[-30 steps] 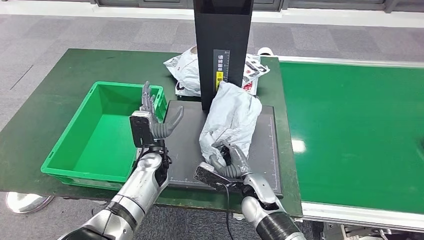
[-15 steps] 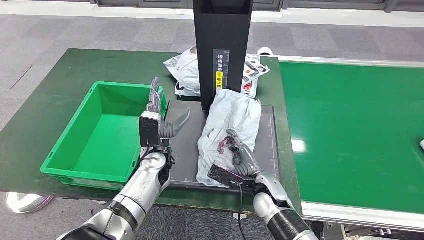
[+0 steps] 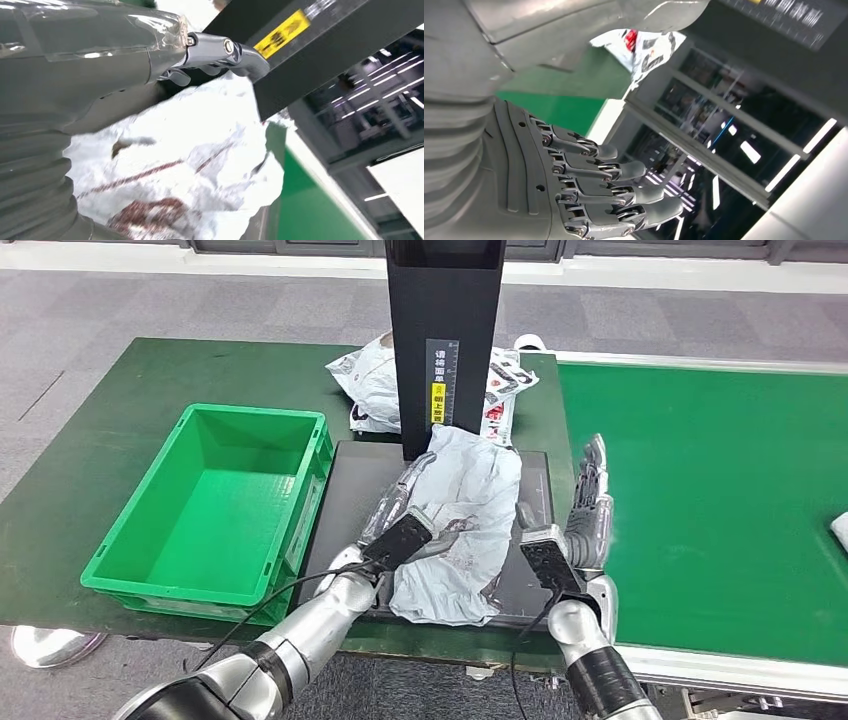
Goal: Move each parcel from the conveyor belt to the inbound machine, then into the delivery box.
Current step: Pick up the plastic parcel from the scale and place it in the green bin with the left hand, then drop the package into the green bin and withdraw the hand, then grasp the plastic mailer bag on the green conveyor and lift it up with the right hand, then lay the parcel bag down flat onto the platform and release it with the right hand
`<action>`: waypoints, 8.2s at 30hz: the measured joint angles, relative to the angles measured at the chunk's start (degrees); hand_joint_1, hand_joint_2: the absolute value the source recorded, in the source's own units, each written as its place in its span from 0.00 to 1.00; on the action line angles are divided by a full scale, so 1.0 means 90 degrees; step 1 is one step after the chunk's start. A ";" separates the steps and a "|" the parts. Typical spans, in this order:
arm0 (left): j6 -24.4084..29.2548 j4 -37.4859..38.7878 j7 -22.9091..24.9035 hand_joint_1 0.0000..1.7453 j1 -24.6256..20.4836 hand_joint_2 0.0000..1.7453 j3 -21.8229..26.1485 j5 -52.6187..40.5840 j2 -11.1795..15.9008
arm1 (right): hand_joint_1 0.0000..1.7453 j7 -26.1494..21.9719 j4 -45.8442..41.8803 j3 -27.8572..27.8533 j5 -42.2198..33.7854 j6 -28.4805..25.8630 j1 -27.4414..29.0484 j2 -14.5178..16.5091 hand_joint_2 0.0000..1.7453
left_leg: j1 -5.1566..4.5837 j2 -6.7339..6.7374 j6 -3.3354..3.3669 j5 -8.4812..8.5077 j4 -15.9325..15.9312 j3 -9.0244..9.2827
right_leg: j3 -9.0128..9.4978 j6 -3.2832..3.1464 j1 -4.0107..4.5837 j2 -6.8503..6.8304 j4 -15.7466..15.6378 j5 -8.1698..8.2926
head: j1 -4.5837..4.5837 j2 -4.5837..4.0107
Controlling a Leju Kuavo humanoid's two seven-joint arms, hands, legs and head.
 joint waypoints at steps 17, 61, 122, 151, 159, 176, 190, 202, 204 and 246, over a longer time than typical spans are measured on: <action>-0.1354 0.0929 0.2385 1.00 -0.0197 1.00 -0.1754 -0.2714 -0.0093 | 0.00 -0.0272 -0.0214 -0.0572 -0.0599 0.0019 0.0094 0.0065 1.00 | 0.0002 -0.0017 0.0001 0.0000 -0.0002 0.0017 | 0.0032 0.0003 0.0003 -0.0028 0.0001 -0.0006 | -0.0001 0.0000; -0.1216 -0.0323 0.5125 0.01 -0.0849 1.00 0.2066 -0.7079 0.2933 | 0.00 0.0574 -0.0789 -0.0548 0.0265 0.0361 0.0387 0.0087 1.00 | 0.0014 0.0027 -0.0033 0.0020 -0.0008 0.0013 | -0.0003 -0.0032 0.0024 0.0023 0.0013 0.0012 | 0.0001 0.0000; -0.2601 -0.1073 -0.0083 0.00 0.0809 1.00 0.0884 0.1642 -0.0089 | 0.00 0.5728 0.2950 -0.4261 0.6677 0.0282 0.0013 -0.2226 1.00 | -0.0026 -0.0011 0.0024 -0.0016 0.0001 -0.0002 | 0.0001 0.0011 -0.0028 -0.0023 0.0002 -0.0008 | 0.0001 0.0000; -0.2257 -0.0619 -0.0217 0.00 0.0782 1.00 0.0723 0.1814 0.0013 | 0.00 0.7018 0.3522 -0.4238 0.7584 0.1529 -0.0021 -0.2434 1.00 | -0.0026 -0.0011 0.0025 -0.0015 0.0000 -0.0002 | 0.0003 0.0014 -0.0028 -0.0022 0.0003 -0.0010 | 0.0001 0.0000; -0.2137 -0.0477 -0.0143 0.00 0.0766 1.00 0.0723 0.1630 0.0017 | 0.00 0.7367 0.3522 -0.4103 0.7651 0.1637 -0.0056 -0.2450 1.00 | -0.0026 -0.0011 0.0025 -0.0014 0.0000 -0.0002 | 0.0004 0.0014 -0.0028 -0.0023 0.0003 -0.0010 | 0.0001 0.0000; -0.1989 -0.0242 -0.0031 0.00 0.0443 1.00 0.0758 0.2102 -0.0129 | 0.00 0.7655 0.3522 -0.3896 0.7651 0.2138 -0.0023 -0.2633 1.00 | -0.0026 -0.0012 0.0026 -0.0014 0.0000 -0.0001 | 0.0004 0.0014 -0.0028 -0.0024 0.0003 -0.0010 | 0.0001 0.0000; -0.2174 -0.0086 0.0052 0.00 0.0193 1.00 0.0835 0.2559 -0.0171 | 1.00 0.7255 0.3915 -0.3835 0.7634 0.3512 -0.0345 -0.2566 1.00 | -0.0016 -0.0017 0.0058 -0.0002 0.0004 0.0030 | 0.0067 0.0051 -0.0019 -0.0038 -0.0022 0.0004 | 0.0001 0.0000; -0.2119 -0.0131 0.0050 0.00 0.0227 1.00 0.0981 0.2690 -0.0090 | 1.00 0.6652 0.3917 -0.3834 0.7596 0.2108 -0.0595 -0.2246 1.00 | -0.0019 -0.0021 0.0052 0.0003 0.0000 0.0019 | 0.0048 0.0047 -0.0021 -0.0039 -0.0013 0.0007 | 0.0001 0.0000; -0.2065 -0.0176 0.0049 0.00 0.0266 1.00 0.1026 0.2704 -0.0058 | 1.00 0.6208 0.3762 -0.3834 0.7410 0.1518 -0.0577 -0.2143 1.00 | -0.0019 -0.0022 0.0050 0.0004 -0.0001 0.0014 | 0.0043 0.0045 -0.0021 -0.0039 -0.0009 0.0007 | 0.0001 0.0000; -0.0724 -0.1520 -0.0171 0.00 0.0237 1.00 0.1427 0.1962 0.0212 | 0.00 0.4810 0.0389 0.2014 0.4105 0.3012 -0.0438 0.0461 1.00 | -0.0005 -0.0022 0.0013 0.0026 -0.0004 -0.0020 | -0.0009 0.0016 -0.0010 -0.0034 0.0008 0.0010 | -0.0001 0.0000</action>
